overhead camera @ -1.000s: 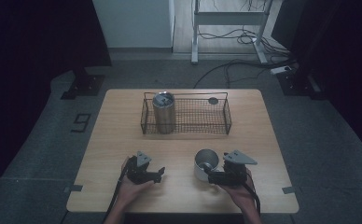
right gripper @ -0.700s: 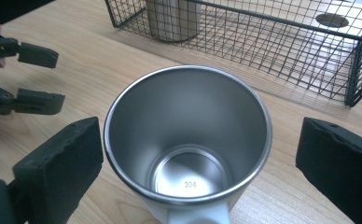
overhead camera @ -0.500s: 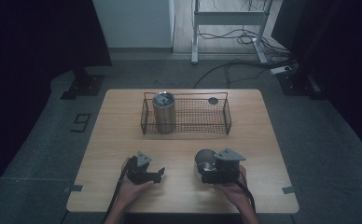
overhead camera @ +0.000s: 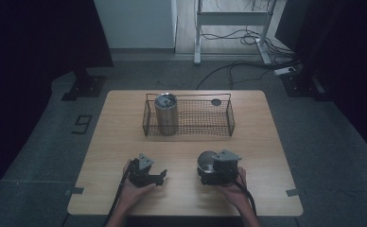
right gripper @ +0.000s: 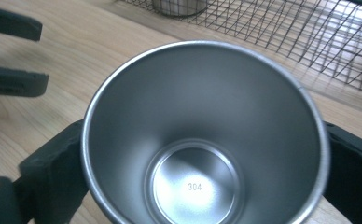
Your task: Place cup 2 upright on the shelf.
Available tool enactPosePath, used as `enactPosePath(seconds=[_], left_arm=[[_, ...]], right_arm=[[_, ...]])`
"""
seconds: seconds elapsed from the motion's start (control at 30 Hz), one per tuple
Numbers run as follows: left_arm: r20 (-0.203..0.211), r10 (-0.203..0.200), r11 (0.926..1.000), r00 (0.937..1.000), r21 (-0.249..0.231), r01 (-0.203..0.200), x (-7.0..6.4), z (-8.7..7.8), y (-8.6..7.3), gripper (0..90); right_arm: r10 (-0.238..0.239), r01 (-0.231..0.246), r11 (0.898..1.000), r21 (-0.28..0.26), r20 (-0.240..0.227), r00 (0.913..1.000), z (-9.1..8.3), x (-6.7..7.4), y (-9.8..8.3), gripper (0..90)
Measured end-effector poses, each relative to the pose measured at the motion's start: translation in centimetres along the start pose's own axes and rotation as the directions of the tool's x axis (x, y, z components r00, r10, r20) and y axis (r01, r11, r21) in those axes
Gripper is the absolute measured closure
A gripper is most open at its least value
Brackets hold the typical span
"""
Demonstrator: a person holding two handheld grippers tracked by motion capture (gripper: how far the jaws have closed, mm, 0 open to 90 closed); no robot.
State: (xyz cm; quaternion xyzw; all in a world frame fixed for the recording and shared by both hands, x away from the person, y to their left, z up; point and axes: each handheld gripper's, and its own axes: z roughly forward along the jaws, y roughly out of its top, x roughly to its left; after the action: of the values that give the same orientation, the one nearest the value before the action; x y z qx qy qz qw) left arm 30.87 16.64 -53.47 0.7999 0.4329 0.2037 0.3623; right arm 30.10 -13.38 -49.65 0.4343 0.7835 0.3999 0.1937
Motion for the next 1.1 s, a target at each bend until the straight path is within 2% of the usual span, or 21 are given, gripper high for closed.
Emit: enactPosePath(seconds=[0.47,0.7,0.8,1.1], left_arm=[[0.008,-0.007,0.9999,0.9999,0.01,0.007,0.3,0.0,-0.1,7.9],[0.017,-0.011,0.9999,0.9998,0.01,0.011,0.4,-0.1,-0.1,7.8],[0.017,-0.017,0.9998,0.9997,0.011,0.017,0.4,-0.1,-0.1,7.8],[0.012,-0.026,0.9995,0.9996,0.018,0.026,0.6,-0.1,-0.1,7.8]], right_arm=[[-0.015,0.016,1.0,-0.013,0.009,0.9998,0.1,0.0,-0.1,6.5],[-0.005,0.006,1.0,-0.02,0.018,0.9998,0.0,-0.4,-0.1,6.5],[0.014,-0.013,1.0,-0.028,0.021,0.9997,-0.2,-0.4,-0.1,6.6],[0.017,-0.016,0.998,-0.066,0.019,0.9997,-1.2,-0.6,0.3,6.6]])
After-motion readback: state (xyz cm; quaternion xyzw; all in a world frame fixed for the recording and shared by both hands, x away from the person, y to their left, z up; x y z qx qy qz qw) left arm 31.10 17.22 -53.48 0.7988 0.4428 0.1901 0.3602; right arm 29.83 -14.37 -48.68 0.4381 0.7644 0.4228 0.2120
